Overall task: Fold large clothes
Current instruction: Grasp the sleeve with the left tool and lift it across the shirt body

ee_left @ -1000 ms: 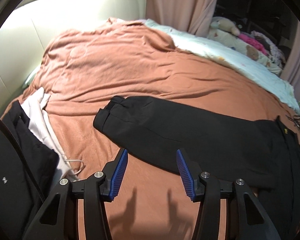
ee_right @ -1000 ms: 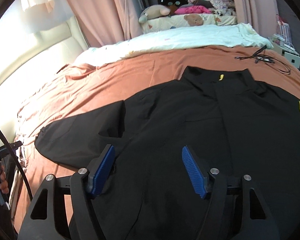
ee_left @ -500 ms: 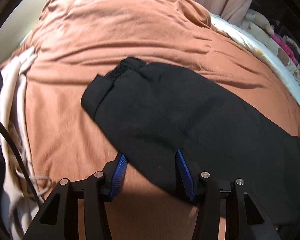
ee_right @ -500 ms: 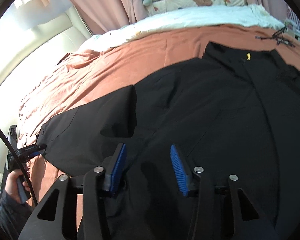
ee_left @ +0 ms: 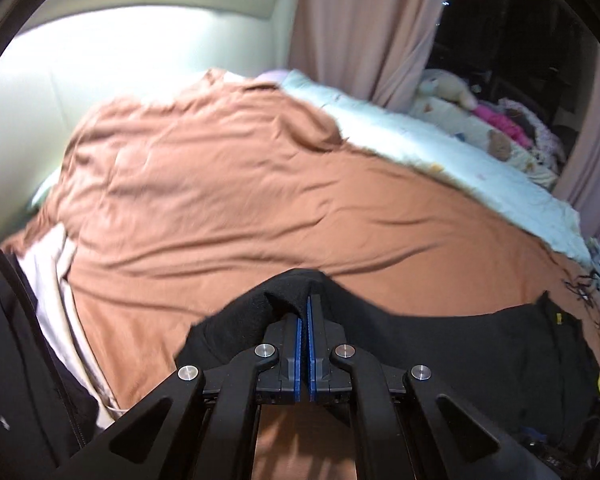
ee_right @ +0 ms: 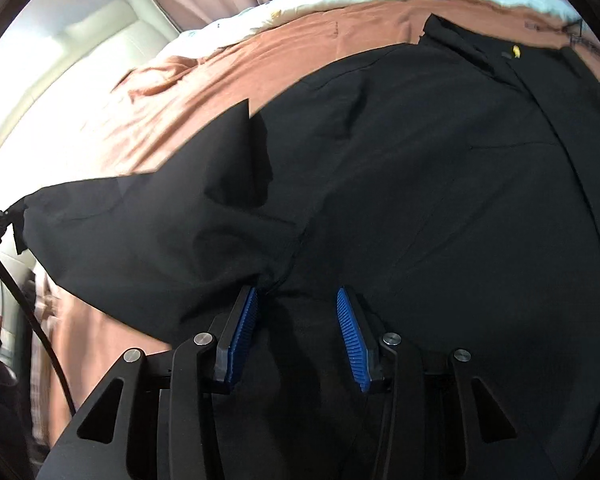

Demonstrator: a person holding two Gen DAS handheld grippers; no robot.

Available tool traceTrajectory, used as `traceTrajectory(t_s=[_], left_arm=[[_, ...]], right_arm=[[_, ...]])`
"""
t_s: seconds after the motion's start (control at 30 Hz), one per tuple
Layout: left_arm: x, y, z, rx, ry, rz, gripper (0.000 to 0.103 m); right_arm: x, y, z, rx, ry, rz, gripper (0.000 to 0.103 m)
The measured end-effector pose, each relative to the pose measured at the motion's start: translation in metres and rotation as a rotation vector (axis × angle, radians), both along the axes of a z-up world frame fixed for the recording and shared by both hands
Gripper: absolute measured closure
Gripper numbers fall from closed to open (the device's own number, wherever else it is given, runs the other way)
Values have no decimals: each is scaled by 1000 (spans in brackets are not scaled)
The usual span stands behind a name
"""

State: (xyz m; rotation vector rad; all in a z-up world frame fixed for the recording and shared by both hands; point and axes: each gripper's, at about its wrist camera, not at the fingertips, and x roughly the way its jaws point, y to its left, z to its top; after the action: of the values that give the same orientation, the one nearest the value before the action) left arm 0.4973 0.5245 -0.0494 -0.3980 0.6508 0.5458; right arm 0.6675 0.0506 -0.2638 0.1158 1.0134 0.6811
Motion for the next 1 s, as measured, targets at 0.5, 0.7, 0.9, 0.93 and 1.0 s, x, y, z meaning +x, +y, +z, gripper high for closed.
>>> traceTrajectory(t_s=[0.5, 0.7, 0.9, 0.93, 1.0], left_arm=[[41, -171, 165, 134, -146, -277, 102], [62, -259, 195, 156, -167, -424, 102], [88, -335, 205, 163, -165, -565, 102], [93, -348, 203, 161, -163, -590, 101], [104, -368, 199, 156, -156, -635, 101]], right_arm=[[-23, -123, 58, 162, -80, -156, 38], [-42, -182, 49, 190, -64, -248, 37], [-35, -227, 36, 236, -20, -334, 36], [-32, -234, 37, 246, -21, -350, 31], [-30, -253, 41, 252, -31, -392, 23]])
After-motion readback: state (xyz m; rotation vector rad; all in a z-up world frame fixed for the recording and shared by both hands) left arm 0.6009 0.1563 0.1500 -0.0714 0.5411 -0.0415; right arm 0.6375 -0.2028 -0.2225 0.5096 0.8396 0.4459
